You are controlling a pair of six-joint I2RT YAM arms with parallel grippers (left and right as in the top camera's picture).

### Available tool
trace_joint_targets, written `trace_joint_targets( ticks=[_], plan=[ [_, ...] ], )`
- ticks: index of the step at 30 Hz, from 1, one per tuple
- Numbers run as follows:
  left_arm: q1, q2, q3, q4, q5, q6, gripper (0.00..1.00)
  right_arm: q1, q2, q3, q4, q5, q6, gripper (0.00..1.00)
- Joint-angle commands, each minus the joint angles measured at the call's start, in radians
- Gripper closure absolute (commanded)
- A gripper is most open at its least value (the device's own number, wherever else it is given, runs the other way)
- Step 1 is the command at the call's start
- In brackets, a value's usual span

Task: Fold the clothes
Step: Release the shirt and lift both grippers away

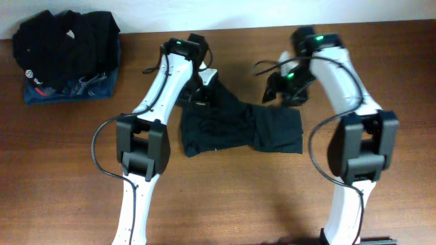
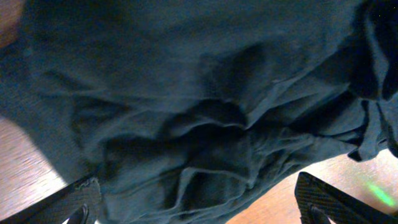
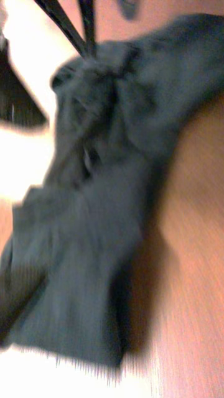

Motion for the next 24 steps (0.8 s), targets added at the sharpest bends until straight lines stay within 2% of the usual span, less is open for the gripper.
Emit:
trace_joint_targets(
  ticks=[1, 5, 8, 15, 18, 21, 24],
  plan=[
    [0.046, 0.0, 0.016, -0.016, 0.0, -0.051, 0.01, -0.1, -0.028, 0.019, -0.003, 0.129, 0.08, 0.01],
    [0.099, 0.0, 0.015, -0.055, -0.042, -0.116, 0.01, -0.185, -0.027, 0.005, 0.008, 0.129, 0.09, 0.01],
    [0.12, 0.003, 0.012, -0.098, -0.06, -0.107, 0.01, -0.205, -0.027, -0.008, 0.013, 0.132, 0.085, 0.01],
    [0.12, 0.005, -0.095, -0.056, -0.057, -0.108, 0.01, -0.203, -0.027, -0.044, 0.036, 0.132, 0.052, 0.01],
    [0.119, 0.005, -0.156, -0.024, -0.024, -0.107, 0.01, -0.203, -0.027, -0.044, 0.037, 0.132, 0.034, 0.01],
    [0.12, 0.005, -0.214, 0.027, 0.071, -0.079, 0.01, -0.203, -0.027, -0.044, 0.04, 0.132, 0.034, 0.01],
    [0.12, 0.005, -0.223, 0.042, 0.084, -0.063, 0.01, -0.203, -0.027, -0.044, 0.04, 0.132, 0.034, 0.01]
  ],
)
